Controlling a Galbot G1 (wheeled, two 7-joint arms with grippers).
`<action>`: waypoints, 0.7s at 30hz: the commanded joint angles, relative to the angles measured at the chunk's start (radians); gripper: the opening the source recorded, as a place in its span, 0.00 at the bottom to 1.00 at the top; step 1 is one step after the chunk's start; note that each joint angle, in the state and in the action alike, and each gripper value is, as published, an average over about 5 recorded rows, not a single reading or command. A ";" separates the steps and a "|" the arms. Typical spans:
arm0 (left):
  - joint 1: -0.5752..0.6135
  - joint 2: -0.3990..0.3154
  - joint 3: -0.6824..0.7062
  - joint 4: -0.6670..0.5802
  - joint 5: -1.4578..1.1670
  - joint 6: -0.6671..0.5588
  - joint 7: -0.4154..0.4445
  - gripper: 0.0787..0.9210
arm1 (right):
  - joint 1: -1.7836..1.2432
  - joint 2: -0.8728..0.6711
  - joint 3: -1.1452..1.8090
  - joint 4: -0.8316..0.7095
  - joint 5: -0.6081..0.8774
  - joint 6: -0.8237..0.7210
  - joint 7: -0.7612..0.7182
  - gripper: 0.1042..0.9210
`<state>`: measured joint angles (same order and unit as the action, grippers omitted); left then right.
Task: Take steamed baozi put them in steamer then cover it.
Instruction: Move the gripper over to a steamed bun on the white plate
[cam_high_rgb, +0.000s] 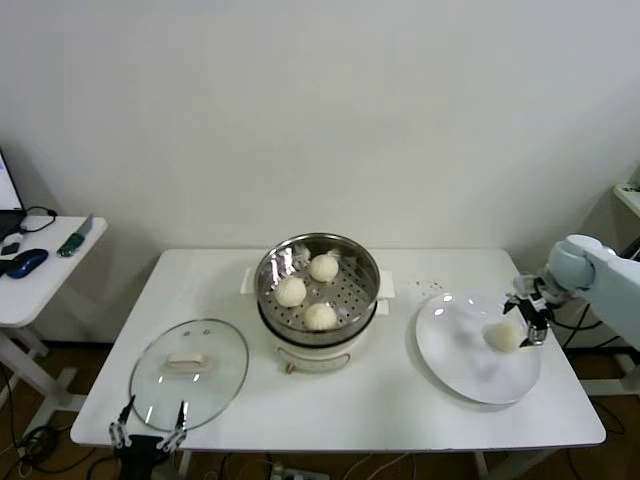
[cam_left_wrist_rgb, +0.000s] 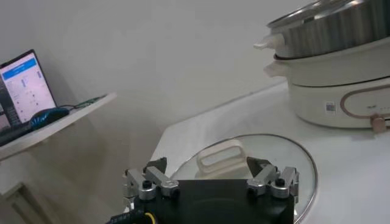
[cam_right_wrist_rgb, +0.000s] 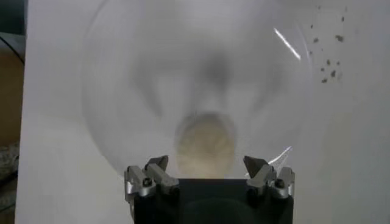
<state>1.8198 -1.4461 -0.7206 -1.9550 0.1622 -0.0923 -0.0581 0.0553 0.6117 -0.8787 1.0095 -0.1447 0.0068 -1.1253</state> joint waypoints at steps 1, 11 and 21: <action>0.003 -0.002 -0.004 -0.002 0.006 0.001 0.000 0.88 | -0.112 0.054 0.125 -0.112 -0.095 0.028 -0.003 0.88; 0.005 -0.006 -0.002 0.002 0.009 0.000 0.000 0.88 | -0.106 0.151 0.148 -0.170 -0.127 0.040 0.007 0.88; 0.005 -0.013 0.000 0.002 0.017 -0.001 -0.001 0.88 | -0.101 0.162 0.129 -0.188 -0.144 0.043 -0.015 0.88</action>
<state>1.8246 -1.4591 -0.7212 -1.9523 0.1770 -0.0930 -0.0585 -0.0311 0.7387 -0.7624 0.8570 -0.2642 0.0435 -1.1309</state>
